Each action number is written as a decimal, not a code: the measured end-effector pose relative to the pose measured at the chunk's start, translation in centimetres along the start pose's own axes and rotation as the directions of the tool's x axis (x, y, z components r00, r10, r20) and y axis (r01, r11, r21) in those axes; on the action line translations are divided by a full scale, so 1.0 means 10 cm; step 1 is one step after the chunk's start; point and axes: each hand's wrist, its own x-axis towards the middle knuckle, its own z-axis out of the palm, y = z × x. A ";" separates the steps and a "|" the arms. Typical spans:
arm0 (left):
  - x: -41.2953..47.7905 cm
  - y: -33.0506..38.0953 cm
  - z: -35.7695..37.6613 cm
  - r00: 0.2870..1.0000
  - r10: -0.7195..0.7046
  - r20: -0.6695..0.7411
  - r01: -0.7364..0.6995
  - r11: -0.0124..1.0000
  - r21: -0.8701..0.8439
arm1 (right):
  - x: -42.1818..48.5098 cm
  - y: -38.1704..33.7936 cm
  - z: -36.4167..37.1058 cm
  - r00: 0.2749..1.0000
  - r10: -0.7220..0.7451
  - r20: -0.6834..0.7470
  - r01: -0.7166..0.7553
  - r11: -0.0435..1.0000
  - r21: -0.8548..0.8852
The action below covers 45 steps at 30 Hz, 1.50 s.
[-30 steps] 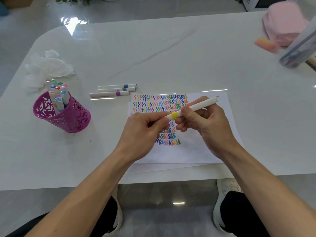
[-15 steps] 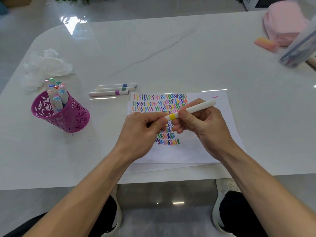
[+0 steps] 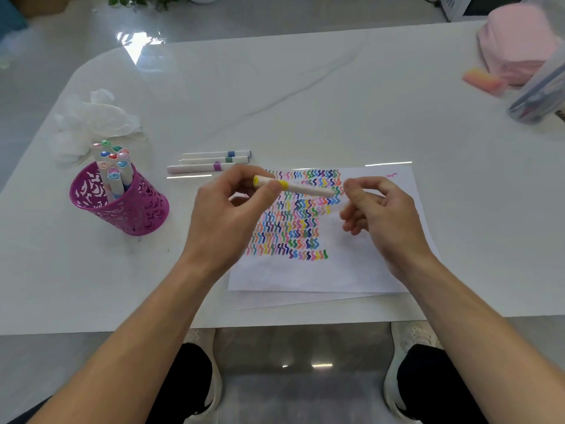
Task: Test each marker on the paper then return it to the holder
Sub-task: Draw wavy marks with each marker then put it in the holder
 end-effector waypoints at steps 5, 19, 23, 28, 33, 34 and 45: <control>-0.01 0.00 -0.13 0.980 0.148 -0.136 -0.135 0.986 0.100 | 0.05 0.14 -0.04 0.999 -0.009 -0.052 -0.003 0.977 -0.212; -0.06 0.08 -0.63 0.656 0.584 -0.478 -0.335 0.793 0.508 | -0.03 0.26 0.06 0.978 -0.208 -0.005 0.179 0.851 -0.493; -0.06 0.04 -0.79 0.574 0.603 -0.554 -0.287 0.782 0.553 | -0.02 0.27 0.07 0.974 -0.227 -0.011 0.188 0.830 -0.526; -0.08 -0.03 -0.97 0.550 0.574 -0.606 -0.249 0.806 0.537 | -0.02 0.29 0.07 0.970 -0.243 0.001 0.202 0.804 -0.559; -0.11 -0.08 -1.03 0.610 0.544 -0.577 -0.186 0.805 0.563 | -0.01 0.29 0.08 0.969 -0.247 -0.003 0.200 0.791 -0.579; -0.12 -0.09 -1.03 0.632 0.524 -0.571 -0.158 0.809 0.567 | -0.01 0.29 0.09 0.969 -0.247 -0.003 0.199 0.789 -0.581; -0.16 -0.27 -1.09 0.795 0.310 -0.522 0.098 0.783 0.614 | 0.01 0.29 0.11 0.965 -0.262 0.005 0.211 0.765 -0.608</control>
